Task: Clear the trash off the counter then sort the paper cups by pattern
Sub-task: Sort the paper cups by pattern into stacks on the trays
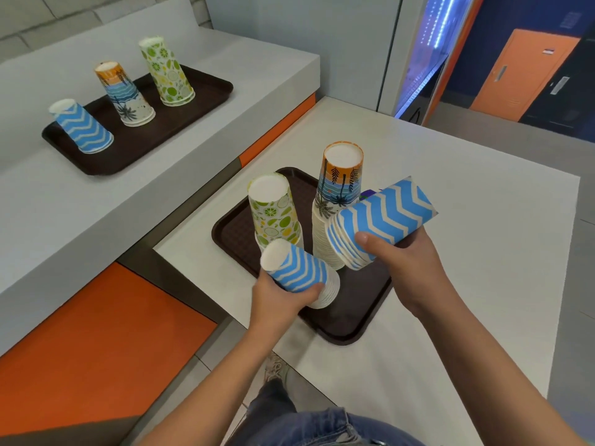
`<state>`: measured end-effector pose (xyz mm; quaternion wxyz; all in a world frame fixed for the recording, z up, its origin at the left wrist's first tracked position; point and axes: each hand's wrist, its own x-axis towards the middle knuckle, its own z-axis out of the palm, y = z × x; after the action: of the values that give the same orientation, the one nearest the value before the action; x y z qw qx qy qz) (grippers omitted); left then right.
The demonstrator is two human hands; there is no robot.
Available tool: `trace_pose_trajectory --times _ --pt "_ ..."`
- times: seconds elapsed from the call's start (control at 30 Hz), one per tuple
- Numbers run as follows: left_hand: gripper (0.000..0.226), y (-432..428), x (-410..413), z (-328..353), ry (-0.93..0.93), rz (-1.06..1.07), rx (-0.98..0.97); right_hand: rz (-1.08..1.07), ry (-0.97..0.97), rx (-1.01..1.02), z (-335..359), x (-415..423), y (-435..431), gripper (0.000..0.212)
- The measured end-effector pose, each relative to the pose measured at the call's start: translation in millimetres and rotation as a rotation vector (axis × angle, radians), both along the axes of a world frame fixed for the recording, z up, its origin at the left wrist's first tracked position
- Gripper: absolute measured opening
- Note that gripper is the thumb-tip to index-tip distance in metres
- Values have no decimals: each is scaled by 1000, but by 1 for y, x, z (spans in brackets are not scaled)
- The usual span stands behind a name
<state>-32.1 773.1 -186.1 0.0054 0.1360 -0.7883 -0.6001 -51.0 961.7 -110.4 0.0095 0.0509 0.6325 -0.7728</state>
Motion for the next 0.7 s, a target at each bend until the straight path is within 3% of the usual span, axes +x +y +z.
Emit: trace_pose_trajectory --times 0.13,0.27,0.33,0.5,0.7 --pt "58 -30 13 42 63 102 88 136 51 -82 31 0 -20 87" --pt "51 -69 8 85 137 210 111 257 125 -130 69 -15 -53 65" --pt "52 -97 -3 104 174 268 112 274 145 -134 85 -27 -78 65" --pt "38 -178 -49 146 278 391 119 240 164 -175 110 -70 -158 74" --pt "44 -309 -147 186 347 488 145 150 81 -277 112 -140 -274 59"
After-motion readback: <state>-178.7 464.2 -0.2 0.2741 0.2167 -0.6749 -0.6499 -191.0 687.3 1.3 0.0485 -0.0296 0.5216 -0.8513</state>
